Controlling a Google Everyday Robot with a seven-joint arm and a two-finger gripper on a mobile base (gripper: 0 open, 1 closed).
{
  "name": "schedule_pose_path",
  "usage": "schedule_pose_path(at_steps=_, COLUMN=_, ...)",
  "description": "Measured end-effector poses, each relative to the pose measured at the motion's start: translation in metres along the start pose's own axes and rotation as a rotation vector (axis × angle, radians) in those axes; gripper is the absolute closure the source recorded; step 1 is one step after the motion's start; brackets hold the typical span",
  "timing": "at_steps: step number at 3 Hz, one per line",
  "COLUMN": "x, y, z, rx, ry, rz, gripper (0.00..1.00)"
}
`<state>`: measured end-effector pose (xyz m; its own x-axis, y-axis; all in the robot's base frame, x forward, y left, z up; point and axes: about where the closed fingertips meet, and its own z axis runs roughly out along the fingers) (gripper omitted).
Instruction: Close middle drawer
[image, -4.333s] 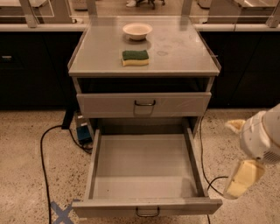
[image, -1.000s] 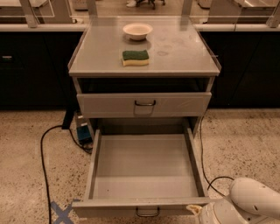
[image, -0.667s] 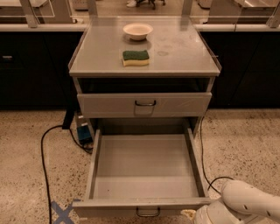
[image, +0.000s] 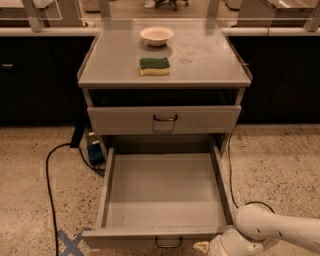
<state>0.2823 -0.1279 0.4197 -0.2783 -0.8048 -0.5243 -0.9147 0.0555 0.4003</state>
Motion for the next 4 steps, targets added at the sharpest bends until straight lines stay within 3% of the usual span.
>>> schedule_pose_path(at_steps=1, x=-0.009, y=-0.021, z=0.004, rx=0.012, ry=0.02, rz=-0.034, gripper=0.0)
schedule_pose_path(at_steps=2, x=-0.025, y=-0.048, z=0.01, rx=0.057, ry=0.106, rz=-0.086, gripper=0.0)
schedule_pose_path(at_steps=3, x=-0.026, y=-0.048, z=0.01, rx=0.059, ry=0.109, rz=-0.087, gripper=0.0)
schedule_pose_path(at_steps=4, x=-0.036, y=-0.066, z=-0.002, rx=0.102, ry=0.123, rz=-0.096, gripper=0.0)
